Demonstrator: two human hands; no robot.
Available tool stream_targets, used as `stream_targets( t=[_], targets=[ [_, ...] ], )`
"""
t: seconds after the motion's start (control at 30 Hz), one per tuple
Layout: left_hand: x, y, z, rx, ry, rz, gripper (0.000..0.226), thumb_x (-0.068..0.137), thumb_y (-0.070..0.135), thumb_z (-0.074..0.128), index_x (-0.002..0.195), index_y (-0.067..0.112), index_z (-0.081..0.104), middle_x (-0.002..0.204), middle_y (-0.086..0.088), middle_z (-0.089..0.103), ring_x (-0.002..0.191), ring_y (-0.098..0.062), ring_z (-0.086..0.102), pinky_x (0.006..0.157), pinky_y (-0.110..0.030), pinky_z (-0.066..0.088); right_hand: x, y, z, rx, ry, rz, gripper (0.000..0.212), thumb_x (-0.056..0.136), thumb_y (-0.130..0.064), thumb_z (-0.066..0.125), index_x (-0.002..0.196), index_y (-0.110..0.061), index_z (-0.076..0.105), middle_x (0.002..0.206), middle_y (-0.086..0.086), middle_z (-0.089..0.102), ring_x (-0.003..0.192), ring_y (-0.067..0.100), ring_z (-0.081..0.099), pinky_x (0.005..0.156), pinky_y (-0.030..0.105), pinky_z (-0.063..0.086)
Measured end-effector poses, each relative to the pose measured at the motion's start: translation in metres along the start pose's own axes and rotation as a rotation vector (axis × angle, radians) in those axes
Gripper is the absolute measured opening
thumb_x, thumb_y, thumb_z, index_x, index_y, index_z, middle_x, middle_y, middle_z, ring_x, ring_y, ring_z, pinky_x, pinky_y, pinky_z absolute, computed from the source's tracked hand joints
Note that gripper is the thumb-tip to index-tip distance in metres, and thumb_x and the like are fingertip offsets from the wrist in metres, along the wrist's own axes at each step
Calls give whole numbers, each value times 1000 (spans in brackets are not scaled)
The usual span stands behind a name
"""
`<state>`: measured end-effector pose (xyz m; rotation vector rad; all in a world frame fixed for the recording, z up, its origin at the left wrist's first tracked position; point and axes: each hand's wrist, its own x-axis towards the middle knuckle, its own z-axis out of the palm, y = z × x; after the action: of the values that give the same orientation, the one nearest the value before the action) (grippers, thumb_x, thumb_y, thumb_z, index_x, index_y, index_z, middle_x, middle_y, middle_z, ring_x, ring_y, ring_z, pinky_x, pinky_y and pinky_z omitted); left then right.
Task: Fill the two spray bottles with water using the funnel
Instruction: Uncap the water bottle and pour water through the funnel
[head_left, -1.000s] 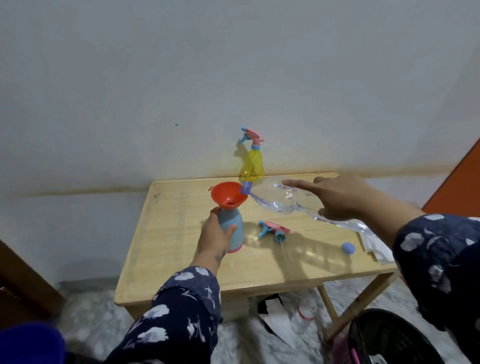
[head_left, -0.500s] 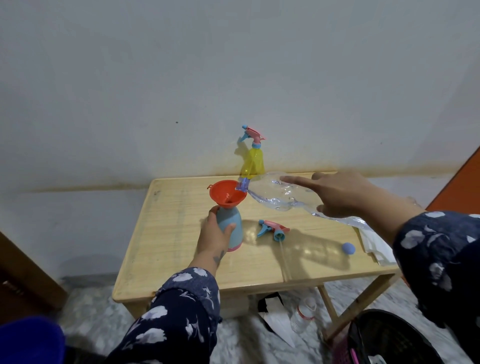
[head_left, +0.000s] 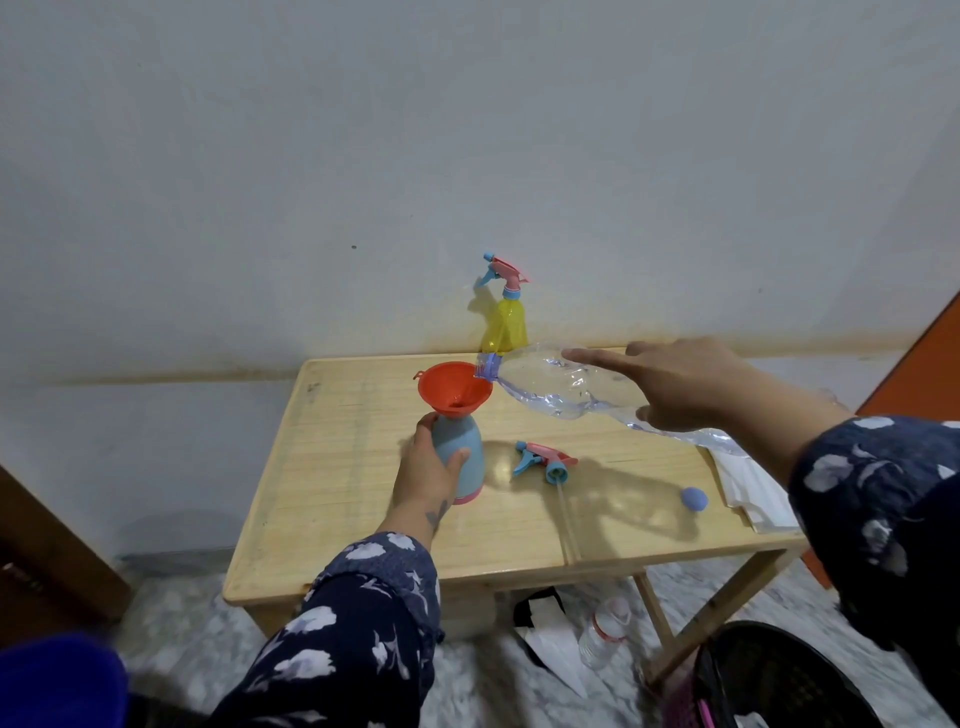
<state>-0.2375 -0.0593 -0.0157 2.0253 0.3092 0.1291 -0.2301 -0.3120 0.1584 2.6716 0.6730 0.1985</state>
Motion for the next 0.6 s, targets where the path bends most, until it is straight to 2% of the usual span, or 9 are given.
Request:
stream_targets(
  t=[0.6],
  targets=[
    [-1, 2, -1, 6, -9, -22, 59, 91, 25, 63, 142, 23, 32, 135, -3, 49, 119, -26, 51, 99, -48, 47, 0, -1, -2, -1, -6, 15, 91, 85, -29, 52, 137, -63, -13, 107, -6, 54, 76, 21, 59, 51, 25, 34]
  ],
)
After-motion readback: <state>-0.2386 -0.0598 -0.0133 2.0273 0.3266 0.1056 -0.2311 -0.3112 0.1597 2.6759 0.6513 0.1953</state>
